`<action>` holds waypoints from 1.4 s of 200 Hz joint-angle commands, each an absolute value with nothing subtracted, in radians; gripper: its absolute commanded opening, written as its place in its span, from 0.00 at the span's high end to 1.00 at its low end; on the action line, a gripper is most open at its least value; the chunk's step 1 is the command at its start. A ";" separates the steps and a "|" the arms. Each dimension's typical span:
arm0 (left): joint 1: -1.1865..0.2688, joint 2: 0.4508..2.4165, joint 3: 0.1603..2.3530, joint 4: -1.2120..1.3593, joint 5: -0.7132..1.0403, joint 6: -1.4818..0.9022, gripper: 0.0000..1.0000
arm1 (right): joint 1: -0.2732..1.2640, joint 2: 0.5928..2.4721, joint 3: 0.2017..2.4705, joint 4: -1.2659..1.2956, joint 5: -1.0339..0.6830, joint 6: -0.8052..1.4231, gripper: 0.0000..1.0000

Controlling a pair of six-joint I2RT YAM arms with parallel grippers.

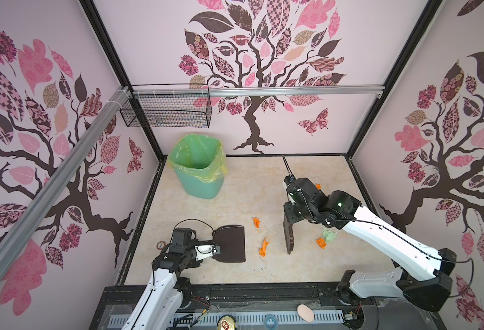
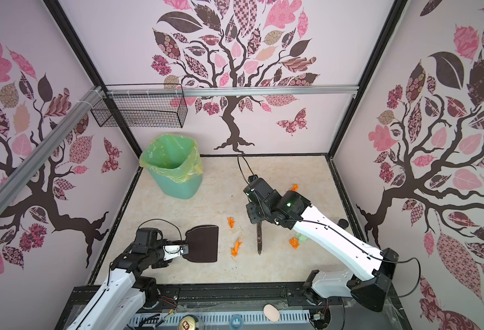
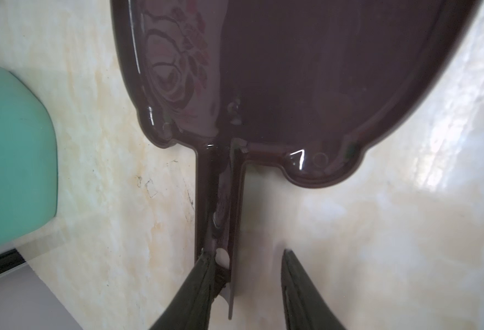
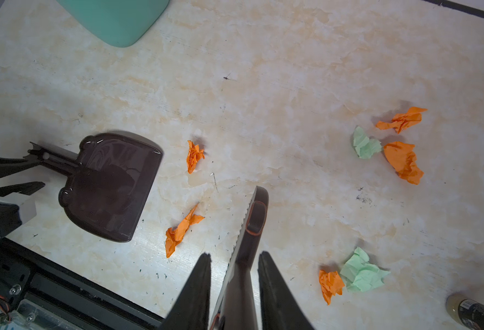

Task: Sweep away the paper scraps from the table
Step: 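Bring the empty dustpan down and lay it on the table with the left gripper, then release the dustpan with the left gripper while right arm moves the brush toward far scraps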

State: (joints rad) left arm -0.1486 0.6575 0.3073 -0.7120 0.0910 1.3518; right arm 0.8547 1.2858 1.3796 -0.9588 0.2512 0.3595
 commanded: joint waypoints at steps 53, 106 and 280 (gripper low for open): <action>0.043 1.175 0.918 -0.959 0.239 1.521 0.39 | 0.717 1.344 1.499 -1.012 0.262 0.281 1.00; 0.057 1.109 0.939 -0.925 0.377 1.410 0.38 | 0.454 1.715 1.956 -1.232 0.643 0.013 1.00; 0.094 1.097 0.747 -0.845 0.390 1.390 0.42 | 0.310 2.095 1.891 -0.784 0.449 -0.625 1.00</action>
